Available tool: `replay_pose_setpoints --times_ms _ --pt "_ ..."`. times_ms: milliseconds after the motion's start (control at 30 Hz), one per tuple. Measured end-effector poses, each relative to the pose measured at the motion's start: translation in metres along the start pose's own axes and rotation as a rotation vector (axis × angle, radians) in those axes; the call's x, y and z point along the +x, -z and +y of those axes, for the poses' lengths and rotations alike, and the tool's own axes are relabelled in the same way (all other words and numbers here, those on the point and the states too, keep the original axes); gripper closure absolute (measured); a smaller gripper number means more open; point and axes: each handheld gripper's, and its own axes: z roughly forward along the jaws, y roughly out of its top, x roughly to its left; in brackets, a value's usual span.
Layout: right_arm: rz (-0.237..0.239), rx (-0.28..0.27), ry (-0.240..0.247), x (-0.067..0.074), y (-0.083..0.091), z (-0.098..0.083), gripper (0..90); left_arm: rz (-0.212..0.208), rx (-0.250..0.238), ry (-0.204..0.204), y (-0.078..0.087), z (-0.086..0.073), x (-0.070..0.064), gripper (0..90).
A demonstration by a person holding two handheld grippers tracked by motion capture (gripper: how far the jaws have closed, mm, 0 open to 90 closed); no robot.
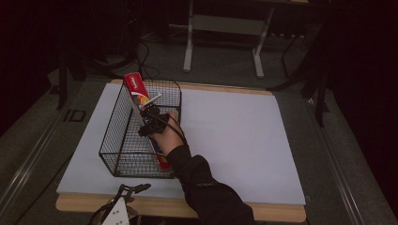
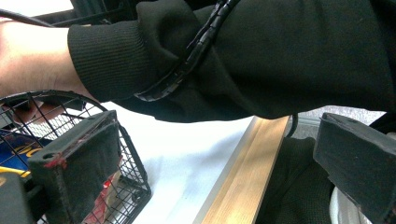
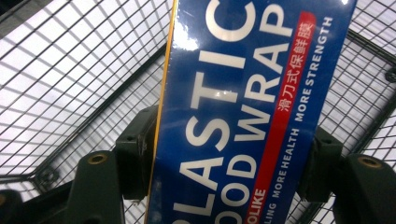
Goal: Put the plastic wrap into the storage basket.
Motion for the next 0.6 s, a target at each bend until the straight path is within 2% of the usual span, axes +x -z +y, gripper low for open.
replay_pose_setpoints --times_ms 100,167,267,333,600 --pt "-0.007 0.0 -0.005 -0.001 -0.001 -0.001 34.9 0.0 0.002 0.001 0.0 0.0 0.0 1.3" --pt "0.009 0.026 -0.008 -0.002 -0.007 -0.001 34.7 -0.004 0.006 0.001 0.0 0.0 0.0 1.3" --pt "-0.011 0.021 -0.006 -0.001 -0.012 -0.003 34.5 -0.005 0.004 0.002 0.0 0.0 0.0 1.3" --pt "0.004 0.028 -0.016 -0.002 -0.015 -0.003 34.4 -0.006 0.005 0.003 0.0 0.0 0.0 1.3" --pt "-0.001 0.038 -0.013 -0.003 -0.02 -0.003 34.1 -0.009 0.013 0.001 -0.001 -0.001 0.0 1.3"
